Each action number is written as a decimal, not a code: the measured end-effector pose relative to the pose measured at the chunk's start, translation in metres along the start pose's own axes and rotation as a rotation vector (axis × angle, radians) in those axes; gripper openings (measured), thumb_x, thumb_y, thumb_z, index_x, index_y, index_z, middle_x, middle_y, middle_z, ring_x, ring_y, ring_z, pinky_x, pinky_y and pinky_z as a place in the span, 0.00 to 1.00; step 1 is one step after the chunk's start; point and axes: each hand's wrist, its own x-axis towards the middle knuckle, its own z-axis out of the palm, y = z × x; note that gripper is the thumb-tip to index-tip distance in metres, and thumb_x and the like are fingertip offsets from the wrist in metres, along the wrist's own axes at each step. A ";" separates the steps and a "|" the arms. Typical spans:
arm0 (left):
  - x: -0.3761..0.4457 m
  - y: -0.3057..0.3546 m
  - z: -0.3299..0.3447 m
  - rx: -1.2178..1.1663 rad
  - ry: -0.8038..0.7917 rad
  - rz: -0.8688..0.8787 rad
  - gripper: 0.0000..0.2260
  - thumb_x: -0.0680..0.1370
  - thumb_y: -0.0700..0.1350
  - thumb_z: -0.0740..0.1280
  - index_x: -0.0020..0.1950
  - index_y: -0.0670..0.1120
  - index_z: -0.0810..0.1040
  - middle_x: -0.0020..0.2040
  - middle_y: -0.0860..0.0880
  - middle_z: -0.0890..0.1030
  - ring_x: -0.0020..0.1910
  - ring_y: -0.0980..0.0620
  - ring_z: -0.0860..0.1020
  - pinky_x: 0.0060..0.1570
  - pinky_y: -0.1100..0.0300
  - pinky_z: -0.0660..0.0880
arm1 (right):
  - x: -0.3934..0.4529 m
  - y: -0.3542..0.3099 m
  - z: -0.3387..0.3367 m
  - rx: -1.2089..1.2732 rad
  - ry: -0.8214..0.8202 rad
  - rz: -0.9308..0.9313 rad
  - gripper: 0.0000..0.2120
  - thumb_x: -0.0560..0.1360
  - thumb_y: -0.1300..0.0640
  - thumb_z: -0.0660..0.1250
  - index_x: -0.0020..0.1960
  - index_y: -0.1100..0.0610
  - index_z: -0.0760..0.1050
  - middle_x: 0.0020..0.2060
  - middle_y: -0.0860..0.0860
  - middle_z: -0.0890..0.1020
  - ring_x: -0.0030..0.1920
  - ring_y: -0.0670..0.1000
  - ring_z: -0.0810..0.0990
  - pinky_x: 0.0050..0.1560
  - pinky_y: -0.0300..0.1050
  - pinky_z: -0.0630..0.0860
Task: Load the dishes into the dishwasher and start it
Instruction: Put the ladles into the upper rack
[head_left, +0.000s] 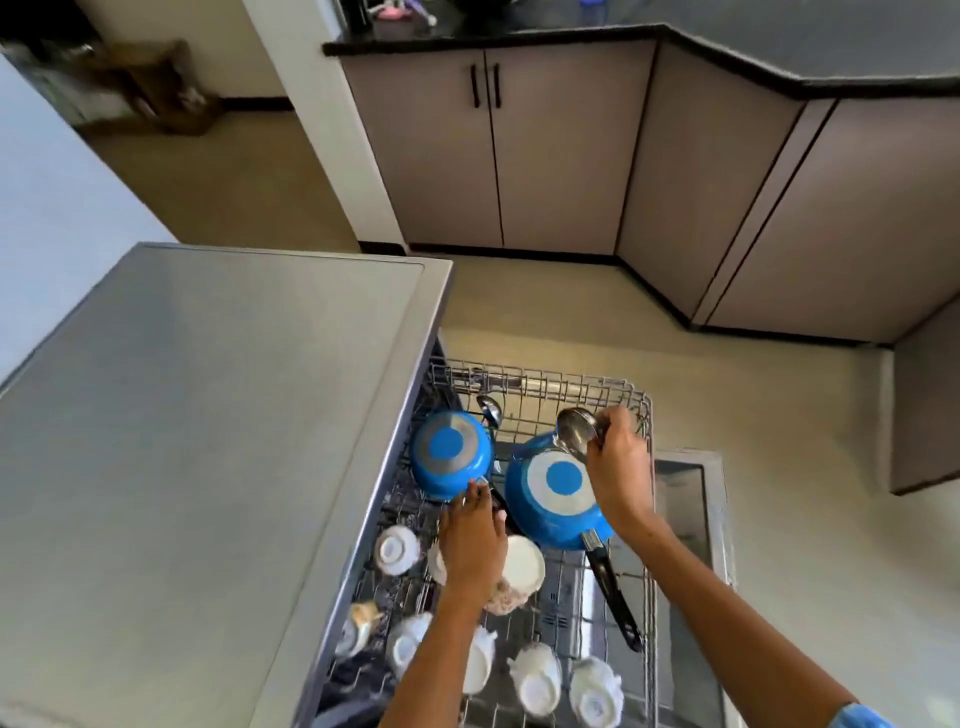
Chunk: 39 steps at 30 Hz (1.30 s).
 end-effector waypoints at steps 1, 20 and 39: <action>0.016 -0.001 0.003 0.039 -0.042 -0.021 0.23 0.83 0.50 0.52 0.78 0.46 0.55 0.78 0.46 0.53 0.76 0.48 0.53 0.73 0.51 0.51 | 0.013 0.000 0.011 -0.010 -0.004 0.004 0.07 0.77 0.68 0.58 0.54 0.61 0.68 0.37 0.53 0.76 0.33 0.53 0.74 0.30 0.44 0.69; 0.115 -0.023 0.025 0.135 -0.205 -0.120 0.25 0.83 0.51 0.50 0.78 0.43 0.52 0.78 0.45 0.50 0.77 0.48 0.50 0.74 0.51 0.43 | 0.128 0.026 0.142 -0.406 -0.329 -0.148 0.12 0.77 0.70 0.59 0.59 0.61 0.63 0.36 0.53 0.77 0.31 0.53 0.76 0.34 0.45 0.75; 0.102 -0.024 0.013 -0.035 -0.130 -0.090 0.21 0.83 0.46 0.54 0.76 0.43 0.59 0.77 0.46 0.56 0.76 0.50 0.53 0.74 0.54 0.46 | 0.101 0.056 0.152 -0.286 -0.490 -0.188 0.22 0.72 0.71 0.62 0.64 0.56 0.71 0.53 0.58 0.80 0.47 0.56 0.81 0.48 0.50 0.80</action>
